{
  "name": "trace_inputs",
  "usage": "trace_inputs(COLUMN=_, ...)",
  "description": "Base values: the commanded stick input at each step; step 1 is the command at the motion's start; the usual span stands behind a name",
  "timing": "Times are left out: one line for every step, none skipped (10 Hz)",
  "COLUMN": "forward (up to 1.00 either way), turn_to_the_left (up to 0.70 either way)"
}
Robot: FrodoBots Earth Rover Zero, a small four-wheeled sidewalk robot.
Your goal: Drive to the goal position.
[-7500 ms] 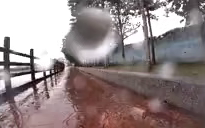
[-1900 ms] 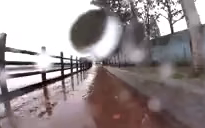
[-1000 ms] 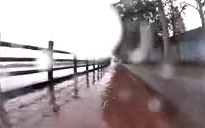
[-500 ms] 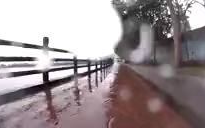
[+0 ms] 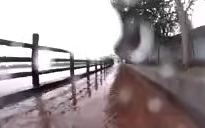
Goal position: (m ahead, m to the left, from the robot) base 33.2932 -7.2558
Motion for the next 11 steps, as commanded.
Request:
trace_inputs(forward=1.00, turn_to_the_left=0.00)
trace_inputs(forward=1.00, turn_to_the_left=0.00)
trace_inputs(forward=1.00, turn_to_the_left=0.00)
trace_inputs(forward=1.00, turn_to_the_left=0.00)
trace_inputs(forward=1.00, turn_to_the_left=0.00)
trace_inputs(forward=1.00, turn_to_the_left=0.00)
trace_inputs(forward=1.00, turn_to_the_left=0.00)
trace_inputs(forward=1.00, turn_to_the_left=0.00)
trace_inputs(forward=1.00, turn_to_the_left=0.00)
trace_inputs(forward=1.00, turn_to_the_left=0.00)
trace_inputs(forward=1.00, turn_to_the_left=0.00)
